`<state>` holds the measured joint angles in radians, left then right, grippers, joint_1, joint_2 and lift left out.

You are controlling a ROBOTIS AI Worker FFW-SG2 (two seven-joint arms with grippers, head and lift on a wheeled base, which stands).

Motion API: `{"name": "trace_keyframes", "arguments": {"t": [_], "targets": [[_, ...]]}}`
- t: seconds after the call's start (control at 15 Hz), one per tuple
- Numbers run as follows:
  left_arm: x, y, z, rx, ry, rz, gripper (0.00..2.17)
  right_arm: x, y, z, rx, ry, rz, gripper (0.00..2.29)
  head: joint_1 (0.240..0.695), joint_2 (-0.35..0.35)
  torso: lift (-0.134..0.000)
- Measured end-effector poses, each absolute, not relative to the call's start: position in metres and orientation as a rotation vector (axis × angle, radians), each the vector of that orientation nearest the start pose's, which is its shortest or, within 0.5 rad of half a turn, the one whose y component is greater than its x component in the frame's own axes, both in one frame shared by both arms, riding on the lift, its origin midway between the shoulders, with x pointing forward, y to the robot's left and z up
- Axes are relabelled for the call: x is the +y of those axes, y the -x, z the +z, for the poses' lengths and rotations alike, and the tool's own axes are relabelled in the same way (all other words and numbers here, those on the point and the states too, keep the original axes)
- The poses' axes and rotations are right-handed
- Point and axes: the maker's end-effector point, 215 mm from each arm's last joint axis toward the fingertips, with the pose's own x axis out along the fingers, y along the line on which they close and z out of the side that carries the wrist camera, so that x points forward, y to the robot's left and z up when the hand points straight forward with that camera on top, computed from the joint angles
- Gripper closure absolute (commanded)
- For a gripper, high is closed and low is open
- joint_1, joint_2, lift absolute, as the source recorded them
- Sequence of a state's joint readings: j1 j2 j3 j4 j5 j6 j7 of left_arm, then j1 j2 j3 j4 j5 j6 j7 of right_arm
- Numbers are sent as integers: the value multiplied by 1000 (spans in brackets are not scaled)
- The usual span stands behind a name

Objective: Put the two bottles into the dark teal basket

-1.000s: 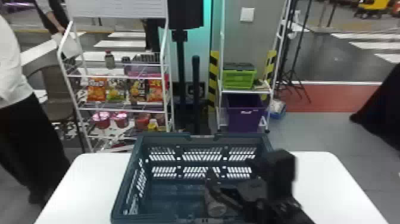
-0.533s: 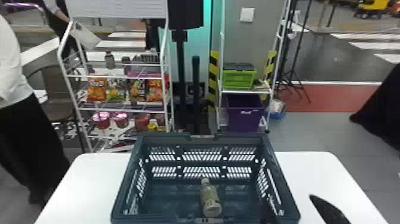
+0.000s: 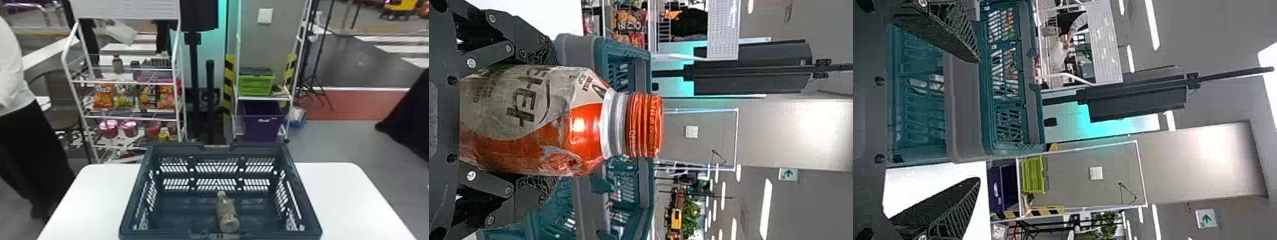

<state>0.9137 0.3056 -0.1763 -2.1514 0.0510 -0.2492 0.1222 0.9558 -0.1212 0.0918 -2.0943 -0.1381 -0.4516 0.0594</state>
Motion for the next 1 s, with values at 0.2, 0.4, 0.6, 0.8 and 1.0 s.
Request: {"name": "trace_keyframes", "arguments": {"t": [0.2,0.4,0.6,0.8,1.0], "targets": [[180,-311,-339,150,-72,-178,2145,-204,-277,-349,-32,-141,128,33,499,0,0],[183,-327,-304,200,-164,-164,2145,-218,-264,-347,-71,-144,114,36,499,0,0],[173,-355,-268,191,-216,-171,2145,-228,-247,-339,-115,-135,93,39,499,0,0],[157,-383,-231,108,-212,-201,2145,-230,-232,-332,-141,-121,72,43,499,0,0],[140,-416,-233,90,-190,-275,2145,-228,-229,-332,-140,-111,73,46,499,0,0]]}}
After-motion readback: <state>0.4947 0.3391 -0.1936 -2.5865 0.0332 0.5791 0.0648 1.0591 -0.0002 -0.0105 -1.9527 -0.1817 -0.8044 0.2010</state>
